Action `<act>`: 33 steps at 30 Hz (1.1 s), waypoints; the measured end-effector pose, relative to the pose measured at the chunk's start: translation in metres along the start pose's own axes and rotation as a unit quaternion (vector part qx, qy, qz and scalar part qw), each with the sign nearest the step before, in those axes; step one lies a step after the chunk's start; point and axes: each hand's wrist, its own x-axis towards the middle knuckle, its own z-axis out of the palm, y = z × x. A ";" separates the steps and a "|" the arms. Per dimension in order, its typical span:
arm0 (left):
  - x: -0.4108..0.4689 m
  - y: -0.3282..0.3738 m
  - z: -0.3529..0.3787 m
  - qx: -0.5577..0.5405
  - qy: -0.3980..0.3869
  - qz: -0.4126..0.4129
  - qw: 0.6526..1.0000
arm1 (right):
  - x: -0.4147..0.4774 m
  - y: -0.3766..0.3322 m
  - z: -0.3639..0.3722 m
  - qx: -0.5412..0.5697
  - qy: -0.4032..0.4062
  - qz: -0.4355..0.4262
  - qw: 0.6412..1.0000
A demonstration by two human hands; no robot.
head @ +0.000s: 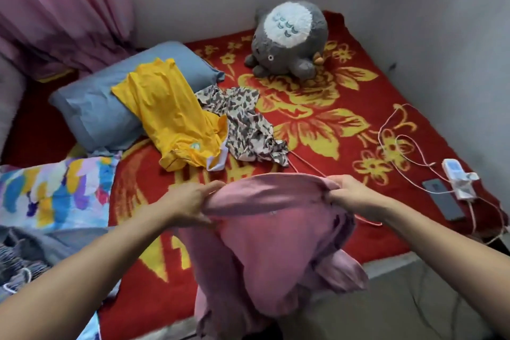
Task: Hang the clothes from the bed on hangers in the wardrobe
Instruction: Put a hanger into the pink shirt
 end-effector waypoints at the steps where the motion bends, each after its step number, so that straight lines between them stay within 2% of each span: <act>1: 0.009 0.001 0.008 0.051 0.017 0.012 0.998 | 0.005 0.004 -0.001 0.028 0.010 0.022 0.999; 5: 0.035 0.000 0.034 0.123 0.077 -0.021 0.989 | 0.020 0.026 -0.014 0.092 0.079 0.099 0.988; 7: 0.051 -0.002 0.042 0.155 0.105 -0.040 0.981 | 0.030 0.041 -0.018 0.200 0.080 0.129 0.968; 9: 0.065 0.003 0.049 0.110 0.153 -0.058 0.980 | 0.043 0.058 -0.016 0.306 0.081 0.148 0.937; 11: 0.075 0.017 0.051 -0.075 0.201 -0.088 0.973 | 0.058 0.074 -0.007 0.313 0.091 0.170 0.930; 13: 0.086 0.034 0.048 -0.289 0.203 -0.169 0.920 | 0.075 0.092 0.009 0.200 0.099 0.176 0.959; 14: 0.092 0.038 0.050 -0.342 0.207 -0.203 0.894 | 0.082 0.101 0.018 0.137 0.091 0.174 0.971; 16: 0.102 0.039 0.056 -0.370 0.218 -0.242 0.870 | 0.101 0.123 0.034 0.057 0.033 0.195 0.979; 18: 0.109 0.037 0.065 -0.341 0.223 -0.253 0.878 | 0.126 0.148 0.044 0.005 -0.008 0.209 0.978; 20: 0.114 0.036 0.076 -0.278 0.207 -0.255 0.903 | 0.153 0.166 0.043 -0.091 -0.018 0.202 0.975; 22: 0.120 0.037 0.088 -0.210 0.172 -0.244 0.931 | 0.180 0.181 0.038 -0.195 0.003 0.186 0.963; 24: 0.129 0.035 0.100 -0.178 0.147 -0.245 0.942 | 0.211 0.200 0.032 -0.243 0.023 0.172 0.954; 27: 0.140 0.026 0.118 -0.203 0.144 -0.253 0.935 | 0.251 0.222 0.033 -0.301 0.004 0.148 0.942; 30: 0.152 0.024 0.122 -0.277 0.114 -0.289 0.909 | 0.270 0.230 0.038 -0.347 -0.020 0.129 0.929; 33: 0.163 0.020 0.114 -0.347 0.071 -0.323 0.878 | 0.278 0.225 0.034 -0.276 0.005 0.105 0.956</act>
